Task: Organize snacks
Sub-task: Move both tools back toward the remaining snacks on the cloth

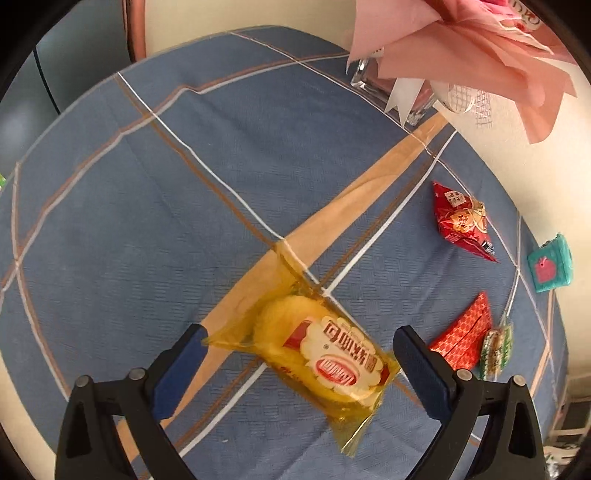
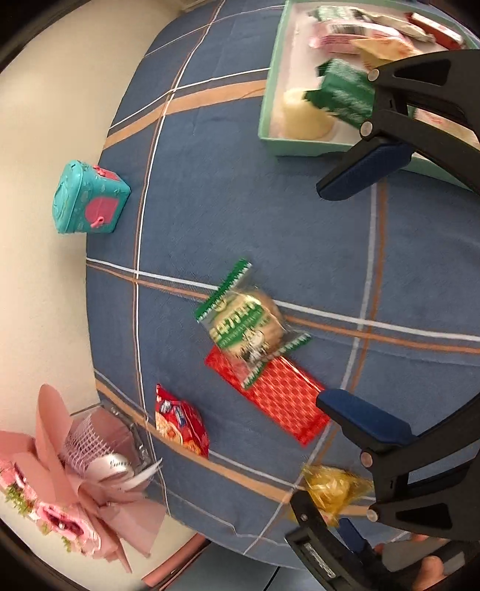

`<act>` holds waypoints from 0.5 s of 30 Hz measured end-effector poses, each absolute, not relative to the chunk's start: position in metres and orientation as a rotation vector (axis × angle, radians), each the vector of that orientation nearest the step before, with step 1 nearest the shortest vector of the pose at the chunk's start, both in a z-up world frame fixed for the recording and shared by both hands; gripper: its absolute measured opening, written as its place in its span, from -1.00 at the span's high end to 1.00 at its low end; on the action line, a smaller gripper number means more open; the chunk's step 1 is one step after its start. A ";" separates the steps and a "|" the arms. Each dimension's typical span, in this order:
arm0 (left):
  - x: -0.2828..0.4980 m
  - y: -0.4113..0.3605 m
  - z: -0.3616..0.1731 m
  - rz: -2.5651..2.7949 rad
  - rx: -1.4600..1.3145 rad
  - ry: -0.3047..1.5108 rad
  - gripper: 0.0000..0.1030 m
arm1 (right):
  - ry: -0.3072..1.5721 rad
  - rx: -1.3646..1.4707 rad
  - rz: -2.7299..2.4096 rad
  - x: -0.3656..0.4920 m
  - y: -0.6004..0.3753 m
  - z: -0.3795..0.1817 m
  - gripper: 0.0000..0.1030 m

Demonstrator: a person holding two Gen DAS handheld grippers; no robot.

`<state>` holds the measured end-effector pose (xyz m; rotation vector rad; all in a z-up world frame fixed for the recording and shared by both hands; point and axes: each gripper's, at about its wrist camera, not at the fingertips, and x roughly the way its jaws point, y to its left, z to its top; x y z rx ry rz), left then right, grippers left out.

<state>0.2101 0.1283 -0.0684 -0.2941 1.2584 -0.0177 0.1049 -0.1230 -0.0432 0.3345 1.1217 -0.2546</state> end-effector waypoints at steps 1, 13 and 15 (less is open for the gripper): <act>0.211 0.127 -0.069 -0.021 -0.300 1.256 -0.91 | 1.127 0.335 -0.254 0.108 -0.125 -0.045 -0.98; 0.231 0.083 -0.063 -0.238 -0.279 1.221 -0.91 | 1.192 0.305 -0.211 0.147 -0.138 -0.068 -0.98; 0.231 0.077 -0.063 -0.261 -0.268 1.220 -0.91 | 1.199 0.273 -0.208 0.154 -0.137 -0.070 -0.98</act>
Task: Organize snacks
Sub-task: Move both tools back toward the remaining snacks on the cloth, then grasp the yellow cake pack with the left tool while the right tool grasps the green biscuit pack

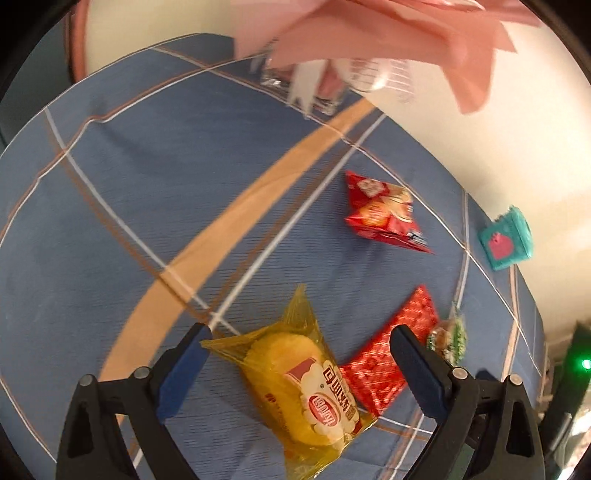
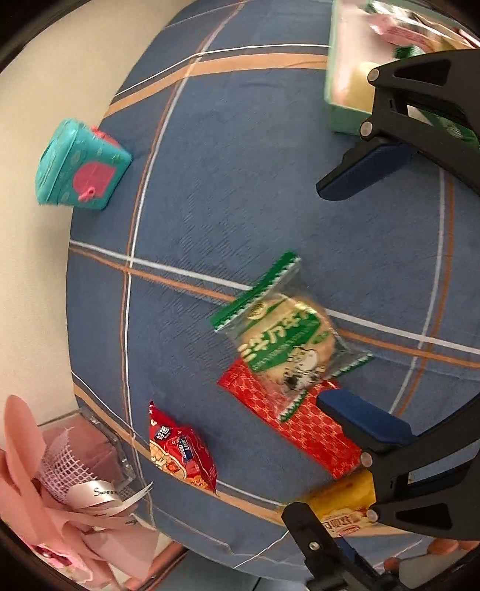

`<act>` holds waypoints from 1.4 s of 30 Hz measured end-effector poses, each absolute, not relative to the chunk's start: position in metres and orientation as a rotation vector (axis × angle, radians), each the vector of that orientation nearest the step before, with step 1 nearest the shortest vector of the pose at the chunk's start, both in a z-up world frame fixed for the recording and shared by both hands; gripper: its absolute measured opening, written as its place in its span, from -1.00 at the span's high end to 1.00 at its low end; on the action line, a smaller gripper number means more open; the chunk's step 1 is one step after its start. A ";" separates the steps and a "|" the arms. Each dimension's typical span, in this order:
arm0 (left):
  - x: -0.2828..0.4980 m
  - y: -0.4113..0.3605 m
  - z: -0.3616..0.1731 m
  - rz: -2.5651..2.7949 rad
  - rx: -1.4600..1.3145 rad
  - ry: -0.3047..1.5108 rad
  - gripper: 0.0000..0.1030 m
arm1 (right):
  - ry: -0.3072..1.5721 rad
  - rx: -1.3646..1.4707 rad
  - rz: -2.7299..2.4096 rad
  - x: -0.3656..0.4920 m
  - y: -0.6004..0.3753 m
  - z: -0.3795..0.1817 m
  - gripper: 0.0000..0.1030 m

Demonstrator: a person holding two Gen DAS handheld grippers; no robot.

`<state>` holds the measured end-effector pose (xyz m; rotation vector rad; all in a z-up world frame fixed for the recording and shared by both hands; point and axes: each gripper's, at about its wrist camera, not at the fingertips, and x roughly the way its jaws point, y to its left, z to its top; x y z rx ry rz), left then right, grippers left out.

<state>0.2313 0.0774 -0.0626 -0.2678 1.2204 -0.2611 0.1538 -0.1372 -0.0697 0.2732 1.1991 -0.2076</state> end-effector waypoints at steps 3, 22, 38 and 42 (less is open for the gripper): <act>0.231 0.074 -0.061 -0.248 -0.231 1.226 -0.91 | 1.203 0.241 -0.197 0.164 -0.137 -0.069 -0.98; 0.218 0.084 -0.051 -0.195 -0.231 1.254 -0.90 | 1.225 0.224 -0.146 0.179 -0.128 -0.069 -0.20; 0.203 0.084 -0.070 -0.228 -0.281 1.313 0.03 | 1.252 0.267 -0.171 0.131 -0.128 -0.065 -0.15; 0.197 0.088 -0.063 -0.226 -0.289 1.293 0.12 | 1.252 0.292 -0.183 0.122 -0.129 -0.065 -0.15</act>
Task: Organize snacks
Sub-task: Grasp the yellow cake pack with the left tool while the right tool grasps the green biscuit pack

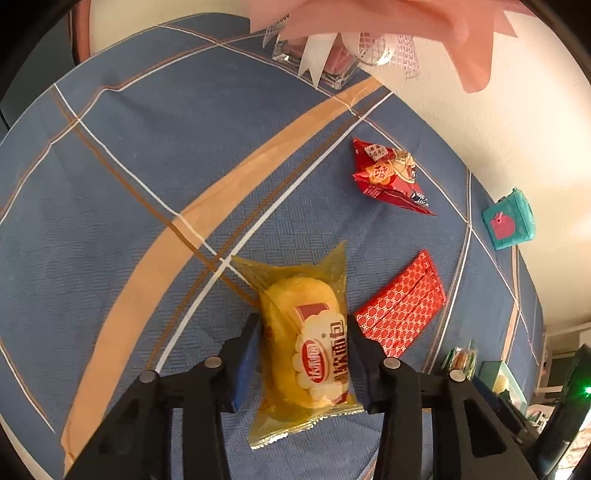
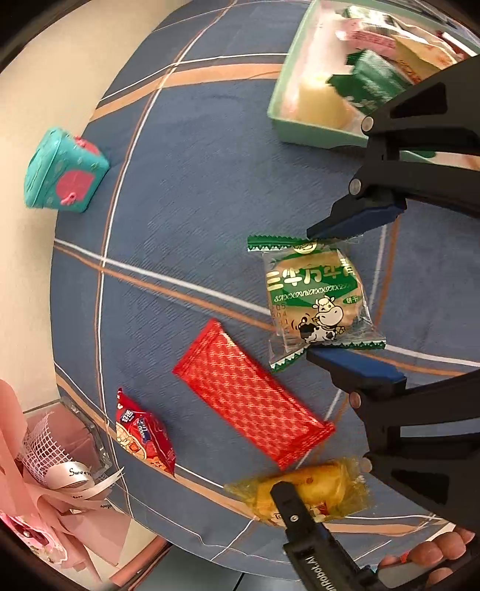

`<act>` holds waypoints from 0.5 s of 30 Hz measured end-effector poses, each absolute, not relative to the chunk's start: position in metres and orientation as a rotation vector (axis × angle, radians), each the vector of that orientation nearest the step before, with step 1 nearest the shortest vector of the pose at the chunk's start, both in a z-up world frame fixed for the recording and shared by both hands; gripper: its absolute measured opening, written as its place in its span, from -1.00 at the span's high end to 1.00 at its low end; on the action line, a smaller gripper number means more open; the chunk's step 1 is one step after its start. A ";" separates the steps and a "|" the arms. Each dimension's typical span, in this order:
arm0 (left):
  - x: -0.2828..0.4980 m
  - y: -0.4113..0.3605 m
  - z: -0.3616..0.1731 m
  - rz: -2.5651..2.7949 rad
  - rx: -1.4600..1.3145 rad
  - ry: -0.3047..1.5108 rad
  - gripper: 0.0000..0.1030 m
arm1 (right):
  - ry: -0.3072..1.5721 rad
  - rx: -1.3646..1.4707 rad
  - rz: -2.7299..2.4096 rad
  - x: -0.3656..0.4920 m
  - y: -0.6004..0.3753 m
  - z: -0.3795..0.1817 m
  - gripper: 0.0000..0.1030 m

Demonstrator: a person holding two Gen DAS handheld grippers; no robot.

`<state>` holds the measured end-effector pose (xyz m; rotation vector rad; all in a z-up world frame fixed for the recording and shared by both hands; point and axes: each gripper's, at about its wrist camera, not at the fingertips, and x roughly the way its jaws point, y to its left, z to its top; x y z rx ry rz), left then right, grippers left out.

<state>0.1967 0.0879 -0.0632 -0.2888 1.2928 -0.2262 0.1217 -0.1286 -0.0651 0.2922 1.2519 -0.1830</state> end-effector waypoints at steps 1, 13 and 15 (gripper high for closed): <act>0.194 0.089 -0.060 -0.226 -0.291 1.288 0.13 | 1.249 0.299 -0.186 0.118 -0.129 -0.064 -0.15; 0.166 0.083 -0.016 -0.291 -0.260 1.178 0.18 | 1.193 0.399 -0.218 0.073 -0.128 -0.044 -0.13; 0.162 0.080 -0.012 -0.304 -0.261 1.171 0.18 | 1.179 0.409 -0.222 0.068 -0.128 -0.037 -0.13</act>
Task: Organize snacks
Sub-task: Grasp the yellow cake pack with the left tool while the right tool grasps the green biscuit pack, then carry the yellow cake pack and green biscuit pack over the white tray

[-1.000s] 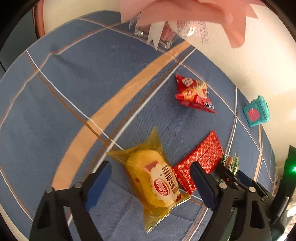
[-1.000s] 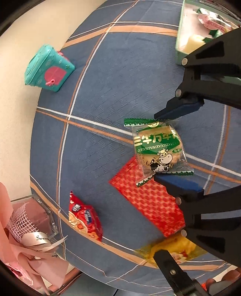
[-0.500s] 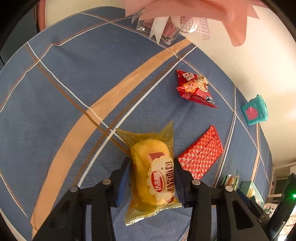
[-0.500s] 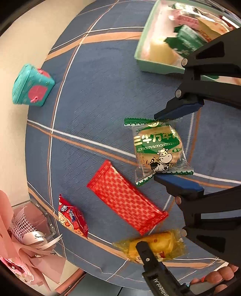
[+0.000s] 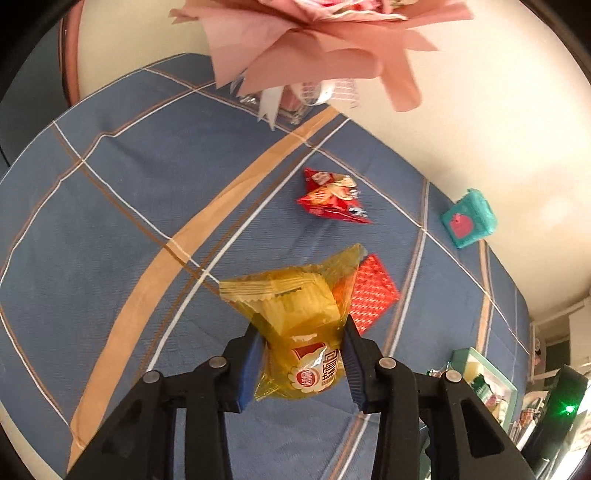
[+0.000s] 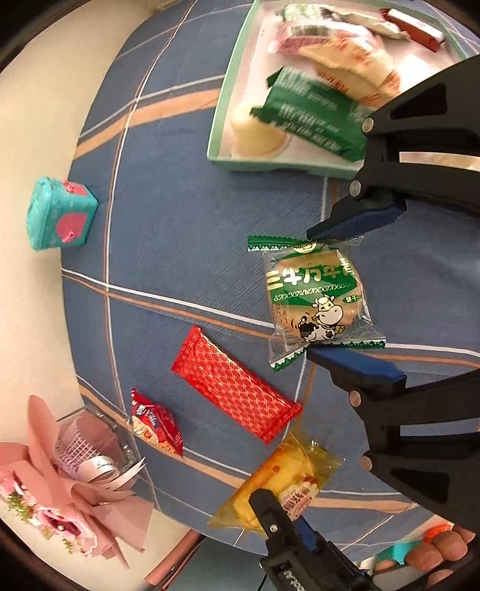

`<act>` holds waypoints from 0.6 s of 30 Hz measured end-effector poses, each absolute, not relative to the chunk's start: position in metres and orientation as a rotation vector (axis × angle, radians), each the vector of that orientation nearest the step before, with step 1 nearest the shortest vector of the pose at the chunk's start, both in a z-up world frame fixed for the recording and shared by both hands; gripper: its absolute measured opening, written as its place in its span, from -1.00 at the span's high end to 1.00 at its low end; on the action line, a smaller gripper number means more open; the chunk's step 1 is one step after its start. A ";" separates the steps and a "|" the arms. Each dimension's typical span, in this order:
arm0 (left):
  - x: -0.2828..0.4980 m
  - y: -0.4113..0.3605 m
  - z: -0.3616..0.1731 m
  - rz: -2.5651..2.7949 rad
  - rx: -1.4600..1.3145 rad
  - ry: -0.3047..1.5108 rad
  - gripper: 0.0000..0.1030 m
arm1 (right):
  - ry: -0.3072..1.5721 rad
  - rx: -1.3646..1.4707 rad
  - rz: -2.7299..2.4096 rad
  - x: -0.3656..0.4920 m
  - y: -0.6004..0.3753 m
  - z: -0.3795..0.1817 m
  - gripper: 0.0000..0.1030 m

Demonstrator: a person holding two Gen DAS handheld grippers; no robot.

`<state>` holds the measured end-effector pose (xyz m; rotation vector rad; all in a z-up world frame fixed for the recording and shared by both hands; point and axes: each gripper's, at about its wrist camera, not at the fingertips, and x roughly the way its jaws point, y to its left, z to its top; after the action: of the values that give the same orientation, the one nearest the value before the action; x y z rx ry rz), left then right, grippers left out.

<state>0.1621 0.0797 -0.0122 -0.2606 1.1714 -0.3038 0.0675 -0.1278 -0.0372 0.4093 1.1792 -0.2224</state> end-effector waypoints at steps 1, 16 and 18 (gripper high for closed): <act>0.160 0.078 -0.011 -0.311 -0.263 1.169 0.18 | 1.172 0.415 -0.223 0.065 -0.128 -0.034 -0.13; 0.131 0.045 0.024 -0.392 -0.189 1.094 0.19 | 1.087 0.486 -0.262 0.006 -0.130 0.007 -0.13; 0.126 0.040 0.028 -0.403 -0.176 1.084 0.19 | 1.077 0.496 -0.267 -0.002 -0.133 0.010 -0.13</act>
<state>0.1262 0.0396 0.0282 -0.1763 1.0841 -0.4025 -0.0017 -0.1329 0.0098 0.4960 1.0775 -0.2674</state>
